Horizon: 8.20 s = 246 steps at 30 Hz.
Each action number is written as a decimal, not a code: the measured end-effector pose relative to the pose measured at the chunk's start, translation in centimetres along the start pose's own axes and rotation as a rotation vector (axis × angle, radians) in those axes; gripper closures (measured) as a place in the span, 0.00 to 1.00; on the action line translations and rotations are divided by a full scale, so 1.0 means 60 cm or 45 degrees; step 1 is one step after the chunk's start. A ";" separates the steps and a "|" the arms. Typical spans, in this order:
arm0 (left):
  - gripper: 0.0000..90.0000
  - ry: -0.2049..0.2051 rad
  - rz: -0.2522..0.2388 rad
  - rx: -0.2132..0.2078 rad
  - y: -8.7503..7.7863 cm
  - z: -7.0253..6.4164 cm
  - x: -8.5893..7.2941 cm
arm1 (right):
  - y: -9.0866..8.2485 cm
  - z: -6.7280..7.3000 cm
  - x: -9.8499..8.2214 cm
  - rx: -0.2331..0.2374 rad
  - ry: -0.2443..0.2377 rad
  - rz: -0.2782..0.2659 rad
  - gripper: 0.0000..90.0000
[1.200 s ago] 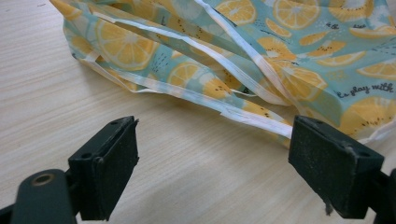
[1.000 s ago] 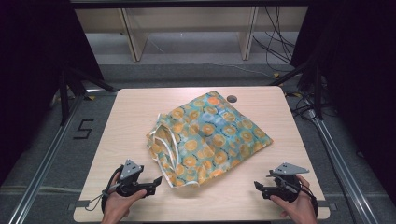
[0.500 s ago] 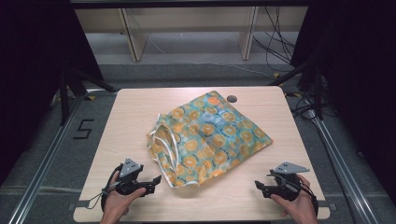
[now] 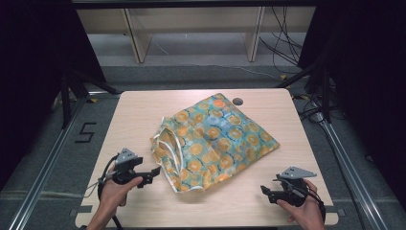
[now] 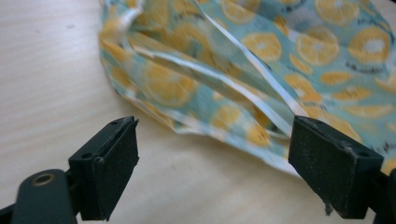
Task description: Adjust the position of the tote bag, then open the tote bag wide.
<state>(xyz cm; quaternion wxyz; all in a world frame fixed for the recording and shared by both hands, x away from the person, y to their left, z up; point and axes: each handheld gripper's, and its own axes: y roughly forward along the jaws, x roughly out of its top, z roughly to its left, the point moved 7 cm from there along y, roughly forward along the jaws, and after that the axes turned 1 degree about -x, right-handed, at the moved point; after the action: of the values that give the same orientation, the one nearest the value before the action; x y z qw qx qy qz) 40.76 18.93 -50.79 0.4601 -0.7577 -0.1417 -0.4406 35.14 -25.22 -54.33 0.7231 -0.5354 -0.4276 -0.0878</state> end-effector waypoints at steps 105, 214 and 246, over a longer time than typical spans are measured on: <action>0.98 0.119 0.176 -0.318 0.112 -0.063 0.012 | 0.151 -0.087 0.126 -0.016 -0.207 0.055 1.00; 0.91 0.249 0.068 -0.200 0.184 -0.042 0.124 | 0.101 -0.018 0.282 0.094 -0.302 -0.237 0.99; 0.40 0.220 -0.101 -0.344 0.001 -0.162 0.127 | 0.157 -0.009 0.256 0.127 -0.313 -0.108 0.99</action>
<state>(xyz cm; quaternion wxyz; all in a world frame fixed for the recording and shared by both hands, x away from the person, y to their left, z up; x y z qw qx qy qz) 39.93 9.47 -42.89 0.3467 -0.7657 -0.0710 -0.5371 50.44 -16.73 -50.02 0.6867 -0.4867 -0.5390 -0.0308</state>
